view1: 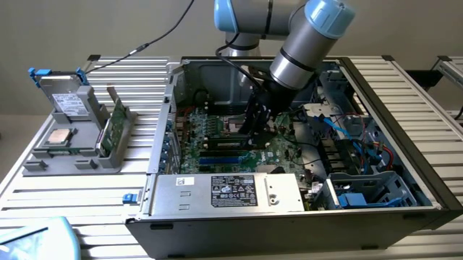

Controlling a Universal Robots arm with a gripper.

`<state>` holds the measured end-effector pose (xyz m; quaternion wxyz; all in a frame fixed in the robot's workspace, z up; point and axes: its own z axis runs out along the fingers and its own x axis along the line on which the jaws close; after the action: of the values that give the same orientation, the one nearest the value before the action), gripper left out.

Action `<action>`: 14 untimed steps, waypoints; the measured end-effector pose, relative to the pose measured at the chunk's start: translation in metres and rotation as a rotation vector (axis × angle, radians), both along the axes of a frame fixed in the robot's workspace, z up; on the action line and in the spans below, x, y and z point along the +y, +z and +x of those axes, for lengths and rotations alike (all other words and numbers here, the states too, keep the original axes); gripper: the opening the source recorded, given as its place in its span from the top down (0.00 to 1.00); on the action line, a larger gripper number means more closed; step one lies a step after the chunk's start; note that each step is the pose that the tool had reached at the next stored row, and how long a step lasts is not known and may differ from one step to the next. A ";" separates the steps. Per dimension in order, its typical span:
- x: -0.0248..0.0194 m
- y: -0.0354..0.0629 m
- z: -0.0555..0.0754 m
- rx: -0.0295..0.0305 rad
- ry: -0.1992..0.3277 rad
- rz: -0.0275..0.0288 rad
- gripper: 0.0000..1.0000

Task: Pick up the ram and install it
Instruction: 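Insert the ram into the slot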

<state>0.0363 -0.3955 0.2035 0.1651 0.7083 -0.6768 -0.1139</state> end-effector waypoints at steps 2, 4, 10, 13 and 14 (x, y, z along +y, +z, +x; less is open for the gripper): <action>-0.0001 0.0027 -0.002 -0.0002 0.000 0.0001 0.42; 0.0000 0.0073 -0.008 -0.0021 0.000 0.0001 0.42; 0.0000 0.0163 -0.017 -0.0210 0.000 0.0001 0.42; 0.0001 0.0174 -0.018 -0.0541 0.000 0.0002 0.42; 0.0000 0.0181 -0.019 -0.0641 0.000 0.0001 0.42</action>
<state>0.0176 -0.3955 0.2216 0.1433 0.7116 -0.6817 -0.0912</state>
